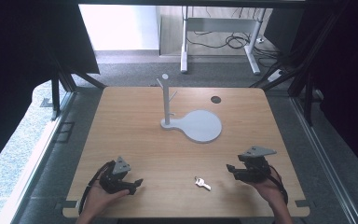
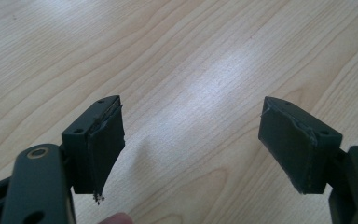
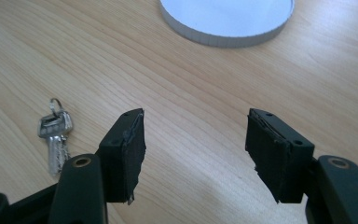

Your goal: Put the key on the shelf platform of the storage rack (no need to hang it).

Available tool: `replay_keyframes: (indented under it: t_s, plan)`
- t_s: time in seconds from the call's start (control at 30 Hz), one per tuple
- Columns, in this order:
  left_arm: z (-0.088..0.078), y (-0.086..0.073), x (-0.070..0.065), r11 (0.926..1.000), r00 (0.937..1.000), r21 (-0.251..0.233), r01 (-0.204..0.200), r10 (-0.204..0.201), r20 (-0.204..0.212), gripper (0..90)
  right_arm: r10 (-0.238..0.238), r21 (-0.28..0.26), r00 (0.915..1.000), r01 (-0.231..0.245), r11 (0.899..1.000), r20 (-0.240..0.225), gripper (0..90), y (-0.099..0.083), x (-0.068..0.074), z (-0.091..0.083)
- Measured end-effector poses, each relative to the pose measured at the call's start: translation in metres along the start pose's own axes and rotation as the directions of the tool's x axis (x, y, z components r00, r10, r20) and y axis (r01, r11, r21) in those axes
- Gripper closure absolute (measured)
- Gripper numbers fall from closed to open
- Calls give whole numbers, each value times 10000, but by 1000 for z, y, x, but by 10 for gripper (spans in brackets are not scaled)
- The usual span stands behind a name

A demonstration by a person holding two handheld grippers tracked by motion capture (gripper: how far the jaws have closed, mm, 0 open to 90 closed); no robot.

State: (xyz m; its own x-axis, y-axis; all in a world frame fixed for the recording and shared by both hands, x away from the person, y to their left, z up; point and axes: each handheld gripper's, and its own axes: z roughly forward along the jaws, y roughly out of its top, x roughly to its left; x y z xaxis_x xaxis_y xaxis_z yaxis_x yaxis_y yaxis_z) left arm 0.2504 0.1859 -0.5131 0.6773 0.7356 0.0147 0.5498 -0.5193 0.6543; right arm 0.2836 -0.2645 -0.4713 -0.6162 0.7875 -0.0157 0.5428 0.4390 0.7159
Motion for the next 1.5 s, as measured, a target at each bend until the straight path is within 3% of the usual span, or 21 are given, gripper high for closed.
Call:
replay_keyframes:
  t_s: [0.3, 0.33, 0.5, 0.73, 1.1, 1.4, 1.5]
  plan:
    - [2, 0, -2, 10000, 10000, 30, -21, 21, 25, 226, -671, 488, 9938, 716, 9962, -884, 426, 29, 15, 2]
    - [2, 0, -2, 10000, 10000, 42, -20, 19, 31, 226, -938, 624, 9902, 1006, 9930, -1034, 440, 34, 19, 5]
    - [3, 0, -2, 10000, 10000, 85, -26, 26, 66, 226, -1411, 995, 9804, 1554, 9828, -1377, 454, 48, 30, 9]
    - [3, 0, -3, 9999, 9999, 67, -78, 78, 94, 226, -1539, 1045, 9734, 1731, 9793, -1696, 467, 61, 38, 11]
    - [4, 0, -4, 9999, 9999, 83, -92, 91, 121, 226, -1568, 1613, 9636, 1937, 9677, -2165, 500, 71, 48, 25]
    - [2, 1, -4, 9999, 9998, 41, -103, 103, 156, 226, -1730, 2021, 9498, 2288, 9523, -2606, 535, 77, 58, 33]
    - [1, 1, -3, 10000, 9999, 7, -98, 98, 139, 226, -1750, 2297, 9455, 2412, 9429, -2748, 537, 79, 63, 39]
